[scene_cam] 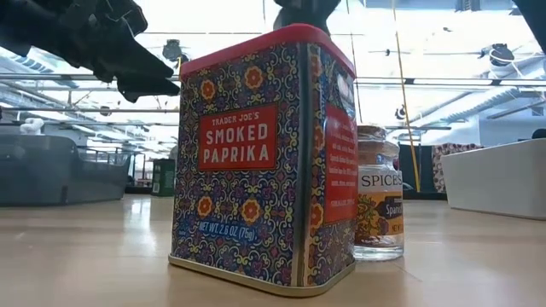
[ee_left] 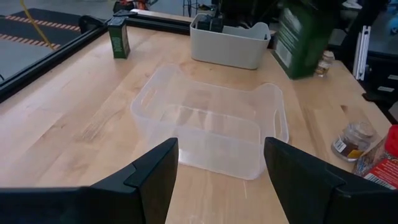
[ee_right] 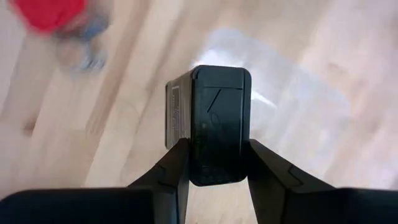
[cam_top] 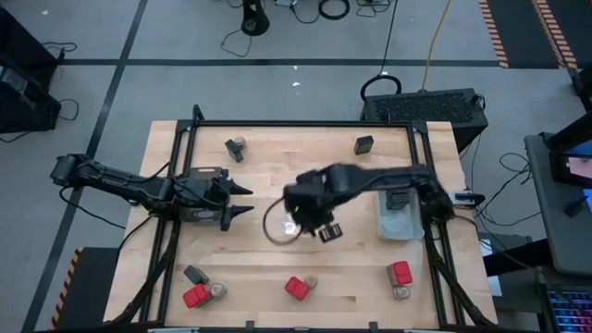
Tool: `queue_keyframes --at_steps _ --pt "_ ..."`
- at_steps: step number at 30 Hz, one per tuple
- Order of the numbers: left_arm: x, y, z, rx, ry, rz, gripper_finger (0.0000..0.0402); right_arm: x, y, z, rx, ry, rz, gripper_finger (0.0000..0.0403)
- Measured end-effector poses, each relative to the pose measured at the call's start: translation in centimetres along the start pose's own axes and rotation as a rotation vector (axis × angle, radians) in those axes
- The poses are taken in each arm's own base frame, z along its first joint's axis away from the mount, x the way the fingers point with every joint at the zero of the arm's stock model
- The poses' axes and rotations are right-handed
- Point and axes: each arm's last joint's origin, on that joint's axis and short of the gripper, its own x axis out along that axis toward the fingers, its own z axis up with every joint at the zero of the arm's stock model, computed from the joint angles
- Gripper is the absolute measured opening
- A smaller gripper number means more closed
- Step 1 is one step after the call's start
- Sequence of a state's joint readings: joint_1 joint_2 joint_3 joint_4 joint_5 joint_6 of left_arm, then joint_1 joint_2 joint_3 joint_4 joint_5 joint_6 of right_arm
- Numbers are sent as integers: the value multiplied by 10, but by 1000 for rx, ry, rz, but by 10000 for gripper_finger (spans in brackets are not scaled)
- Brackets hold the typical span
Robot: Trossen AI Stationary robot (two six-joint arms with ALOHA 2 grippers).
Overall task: Sort spices by type
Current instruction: Put the black seasoning can into the gray bin
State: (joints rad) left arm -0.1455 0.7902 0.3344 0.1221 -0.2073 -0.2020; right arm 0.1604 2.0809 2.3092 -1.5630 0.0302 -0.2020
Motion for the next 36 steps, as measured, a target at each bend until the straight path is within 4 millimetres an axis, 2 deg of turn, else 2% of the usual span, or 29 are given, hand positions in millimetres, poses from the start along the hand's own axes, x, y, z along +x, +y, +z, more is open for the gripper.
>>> queue_keyframes --at_steps 5,9,14,20,24,27,36 --pt "0 0 0 0 1 0 241 -34 -2 -43 113 4 -53 107" --pt "0 0 -1 1 7 1 241 -46 1 -96 251 46 -158 108" --pt "0 0 0 6 0 8 241 -42 13 -170 461 35 -267 109" --pt "0 0 0 -1 -4 18 241 -25 30 -226 583 -27 -187 109" --pt "0 1 0 -3 -5 22 241 -16 37 -250 618 13 -173 110" --pt "1 1 0 -2 -2 32 242 -12 40 -260 610 49 -166 110" --pt "6 1 -4 6 31 40 241 -2 44 -268 571 124 -111 112"
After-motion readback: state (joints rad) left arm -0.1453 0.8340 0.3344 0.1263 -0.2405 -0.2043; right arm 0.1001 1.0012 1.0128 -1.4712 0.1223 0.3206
